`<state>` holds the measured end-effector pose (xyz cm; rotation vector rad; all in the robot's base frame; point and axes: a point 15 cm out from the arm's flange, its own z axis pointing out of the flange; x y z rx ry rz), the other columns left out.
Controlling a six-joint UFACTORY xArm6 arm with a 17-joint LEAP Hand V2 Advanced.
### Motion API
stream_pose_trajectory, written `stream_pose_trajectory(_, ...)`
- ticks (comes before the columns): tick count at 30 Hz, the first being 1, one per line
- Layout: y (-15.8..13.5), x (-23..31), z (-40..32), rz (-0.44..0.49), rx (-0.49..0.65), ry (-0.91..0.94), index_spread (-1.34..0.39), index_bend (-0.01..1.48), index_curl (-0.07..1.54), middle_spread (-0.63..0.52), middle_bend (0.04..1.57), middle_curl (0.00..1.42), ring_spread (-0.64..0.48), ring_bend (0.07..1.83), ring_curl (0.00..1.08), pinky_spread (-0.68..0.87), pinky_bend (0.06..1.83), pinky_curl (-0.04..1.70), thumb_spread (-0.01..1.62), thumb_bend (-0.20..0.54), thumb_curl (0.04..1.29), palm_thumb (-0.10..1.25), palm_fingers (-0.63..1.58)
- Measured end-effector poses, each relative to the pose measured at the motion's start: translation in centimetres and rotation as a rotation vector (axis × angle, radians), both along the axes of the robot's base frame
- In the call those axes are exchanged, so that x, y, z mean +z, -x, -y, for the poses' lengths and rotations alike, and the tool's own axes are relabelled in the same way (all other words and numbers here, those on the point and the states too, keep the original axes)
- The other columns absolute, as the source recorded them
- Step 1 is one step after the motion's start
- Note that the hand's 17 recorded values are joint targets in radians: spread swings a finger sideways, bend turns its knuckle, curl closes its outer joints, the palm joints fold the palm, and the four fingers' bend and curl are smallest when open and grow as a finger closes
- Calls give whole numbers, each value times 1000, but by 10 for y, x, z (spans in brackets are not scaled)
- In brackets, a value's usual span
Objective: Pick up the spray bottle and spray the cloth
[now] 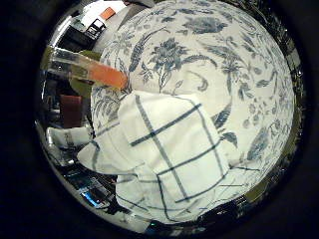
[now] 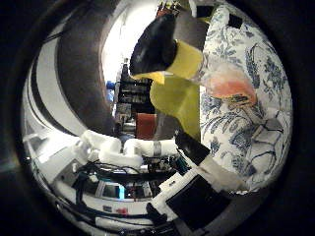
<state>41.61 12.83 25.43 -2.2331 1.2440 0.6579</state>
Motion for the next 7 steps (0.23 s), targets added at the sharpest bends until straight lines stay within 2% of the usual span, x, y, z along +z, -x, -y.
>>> stream_pose_trajectory(7, -3, 21, 32, 29, -35, 20, -241, 157, 310, 52, 379, 366, 194, 524, 252, 520, 585, 391, 1038, -25, 397, 692, 144)
